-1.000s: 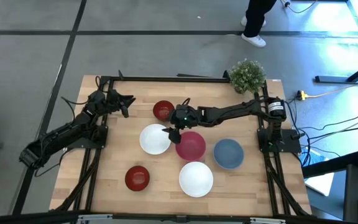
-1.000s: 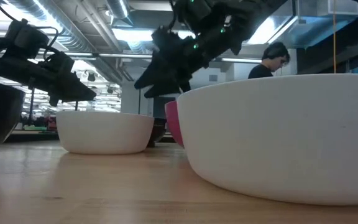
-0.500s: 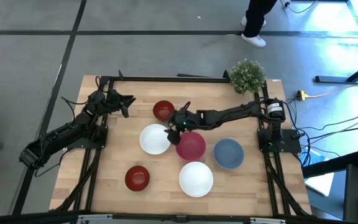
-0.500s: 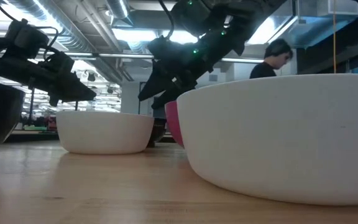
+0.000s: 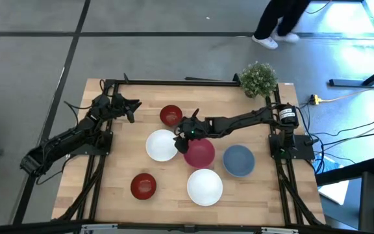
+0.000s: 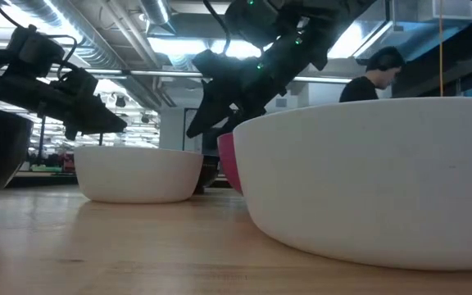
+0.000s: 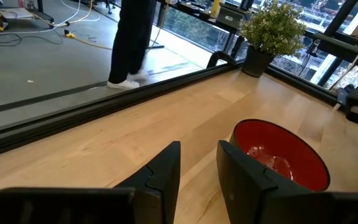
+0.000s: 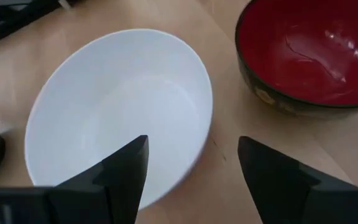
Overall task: Nest bowls inside each other
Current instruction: Stack the top white bowl on the bottom white bowl
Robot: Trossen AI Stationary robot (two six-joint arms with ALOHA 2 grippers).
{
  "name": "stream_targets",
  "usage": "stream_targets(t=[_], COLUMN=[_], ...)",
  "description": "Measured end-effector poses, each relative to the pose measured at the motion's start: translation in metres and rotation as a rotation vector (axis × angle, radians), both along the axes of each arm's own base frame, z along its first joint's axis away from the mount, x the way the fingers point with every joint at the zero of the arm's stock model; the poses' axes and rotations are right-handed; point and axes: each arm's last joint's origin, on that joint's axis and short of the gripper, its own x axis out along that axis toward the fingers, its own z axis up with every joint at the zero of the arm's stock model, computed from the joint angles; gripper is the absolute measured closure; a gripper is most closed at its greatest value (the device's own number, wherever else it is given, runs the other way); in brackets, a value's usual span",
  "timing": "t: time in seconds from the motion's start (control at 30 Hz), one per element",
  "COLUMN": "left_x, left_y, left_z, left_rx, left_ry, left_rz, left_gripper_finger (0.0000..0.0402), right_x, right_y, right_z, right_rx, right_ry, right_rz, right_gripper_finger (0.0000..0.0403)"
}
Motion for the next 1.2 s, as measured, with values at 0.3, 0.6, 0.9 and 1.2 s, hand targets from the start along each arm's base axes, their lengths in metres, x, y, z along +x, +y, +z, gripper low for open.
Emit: stream_targets(t=[0.3, 0.6, 0.9, 1.2], left_x=[0.0, 0.0, 0.0, 0.0], left_y=[0.0, 0.0, 0.0, 0.0], left_z=[0.0, 0.0, 0.0, 0.0], left_rx=[0.0, 0.0, 0.003, 0.003], left_ry=[0.0, 0.0, -0.002, -0.002], left_rz=[0.0, 0.0, 0.0, 0.0], left_gripper_finger=[0.0302, 0.0302, 0.0302, 0.0302], right_x=[0.01, 0.018, 0.018, 0.017], right_y=[-0.002, -0.007, -0.009, -0.008], right_z=[0.022, 0.001, -0.001, -0.002], right_rx=[0.028, 0.049, 0.084, 0.121], right_ry=[-0.004, 0.053, 0.053, 0.069], right_rz=[0.022, 0.037, 0.025, 0.025], right_gripper_finger=[0.0177, 0.0181, 0.0181, 0.0198])
